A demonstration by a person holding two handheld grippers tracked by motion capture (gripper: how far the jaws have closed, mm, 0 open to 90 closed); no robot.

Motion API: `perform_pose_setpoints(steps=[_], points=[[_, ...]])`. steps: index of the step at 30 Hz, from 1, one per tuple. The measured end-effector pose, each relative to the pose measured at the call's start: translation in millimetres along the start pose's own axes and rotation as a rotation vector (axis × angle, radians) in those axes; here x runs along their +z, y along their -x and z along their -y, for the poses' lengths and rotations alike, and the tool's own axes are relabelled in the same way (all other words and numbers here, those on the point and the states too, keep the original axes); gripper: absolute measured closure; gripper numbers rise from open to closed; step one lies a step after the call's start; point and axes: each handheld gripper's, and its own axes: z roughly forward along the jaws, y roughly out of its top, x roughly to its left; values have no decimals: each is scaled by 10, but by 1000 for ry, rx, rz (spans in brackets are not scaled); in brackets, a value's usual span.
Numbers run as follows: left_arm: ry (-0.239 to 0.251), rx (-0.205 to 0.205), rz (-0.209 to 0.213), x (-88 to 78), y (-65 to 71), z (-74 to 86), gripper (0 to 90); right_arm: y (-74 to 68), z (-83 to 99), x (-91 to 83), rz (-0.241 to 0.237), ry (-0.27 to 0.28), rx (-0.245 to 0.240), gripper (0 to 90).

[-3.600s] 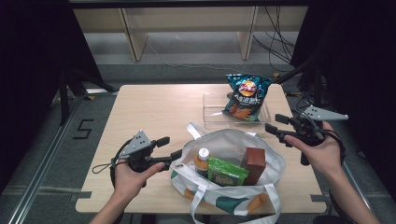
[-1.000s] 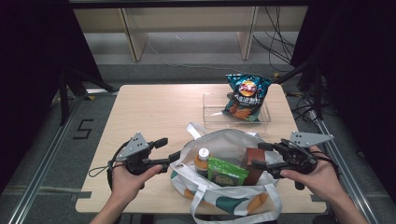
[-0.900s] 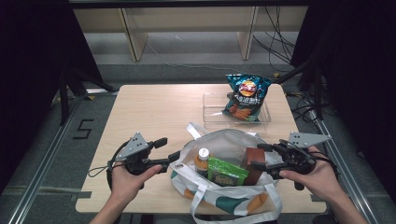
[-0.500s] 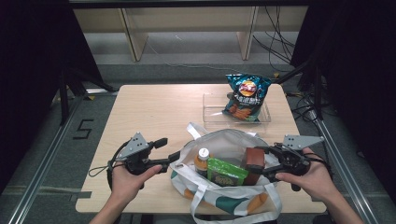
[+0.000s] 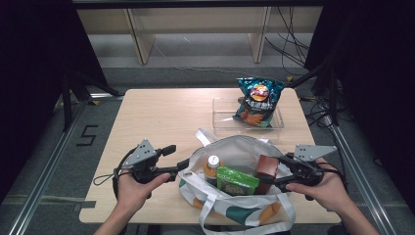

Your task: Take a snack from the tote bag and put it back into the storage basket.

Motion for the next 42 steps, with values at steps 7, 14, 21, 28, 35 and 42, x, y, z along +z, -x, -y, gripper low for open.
perform_pose_setpoints(steps=[7,14,21,28,35,42], points=[[-6,2,-6,3,5,-3,297,-17,-11,-6,31,14,-45,385],[0,-2,-2,3,0,-2,298,-34,-26,-20,42,29,-41,391],[-7,0,-8,-2,0,-3,297,-49,-112,-92,57,74,-15,391],[0,-2,-2,0,-1,-2,297,-33,-203,-189,99,116,-22,391],[-1,-2,-1,0,-3,-1,298,-23,-290,-289,146,155,29,391],[-6,2,-9,-12,1,-6,298,-17,-368,-361,172,164,57,391]])
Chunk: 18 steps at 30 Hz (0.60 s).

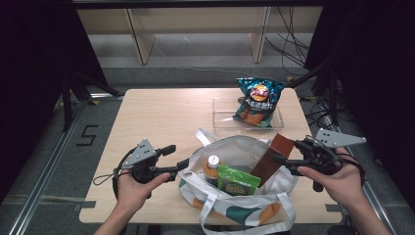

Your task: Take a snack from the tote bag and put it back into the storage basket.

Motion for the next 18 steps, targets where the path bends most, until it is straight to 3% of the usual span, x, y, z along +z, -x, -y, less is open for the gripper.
perform_pose_setpoints(steps=[1,2,3,4,5,6,8,9,16,18], points=[[-1,0,1,0,0,1,298,-2,-13,3,12,22,1,391],[-1,-1,0,1,0,2,298,12,-27,-9,4,3,-11,391],[-1,-2,0,2,-2,3,297,-2,-36,-17,14,3,6,391],[-1,-2,1,2,-3,4,297,16,-47,-13,23,22,-15,391],[0,-2,0,3,-3,4,298,4,-59,-22,22,20,6,391],[0,-2,0,2,-3,3,298,22,-67,-20,24,31,-11,391],[2,-5,0,1,-3,1,297,18,-94,-38,18,25,11,391],[3,-9,-2,1,-3,2,297,30,-110,-44,32,37,-5,391],[3,-19,-5,-3,7,1,298,32,-223,-118,31,42,23,391],[3,-6,-1,-2,0,-2,297,55,-263,-133,32,63,0,392]])
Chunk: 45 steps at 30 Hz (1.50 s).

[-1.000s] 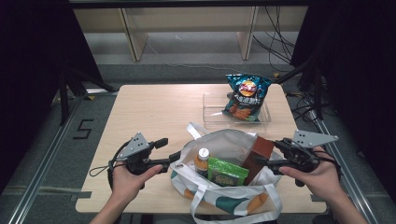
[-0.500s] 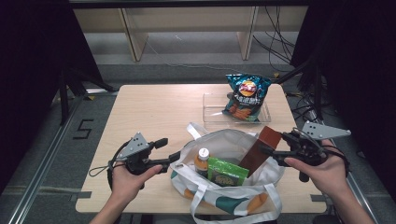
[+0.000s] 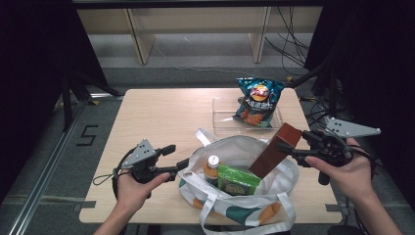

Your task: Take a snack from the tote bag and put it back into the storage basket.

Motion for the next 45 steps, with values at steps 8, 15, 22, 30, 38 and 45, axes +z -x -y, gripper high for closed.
perform_pose_setpoints(steps=[8,15,22,30,38,45], points=[[0,-2,-1,-1,-3,1,297,11,-118,-55,15,-3,17,392],[6,0,3,-3,-1,-8,297,42,-195,-74,26,5,22,392],[1,-14,-3,0,7,-9,297,73,-288,-87,33,33,19,392],[12,-3,8,1,-5,-8,297,78,-348,-91,45,28,31,392],[0,0,0,-5,-3,-10,297,91,-447,-123,50,45,6,393],[9,-1,8,-2,-9,-10,297,102,-508,-165,50,39,15,392]])
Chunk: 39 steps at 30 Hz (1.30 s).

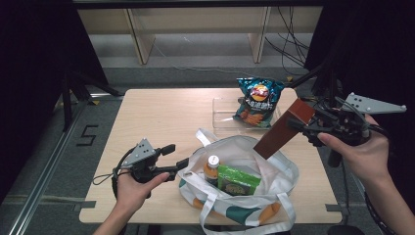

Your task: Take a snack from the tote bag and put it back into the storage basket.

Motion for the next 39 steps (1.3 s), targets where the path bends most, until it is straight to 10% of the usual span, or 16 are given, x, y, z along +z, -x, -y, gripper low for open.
perform_pose_setpoints(steps=[39], points=[[0,-2,1,1,3,-1,297,274,-160,-78,142,49,66,392]])
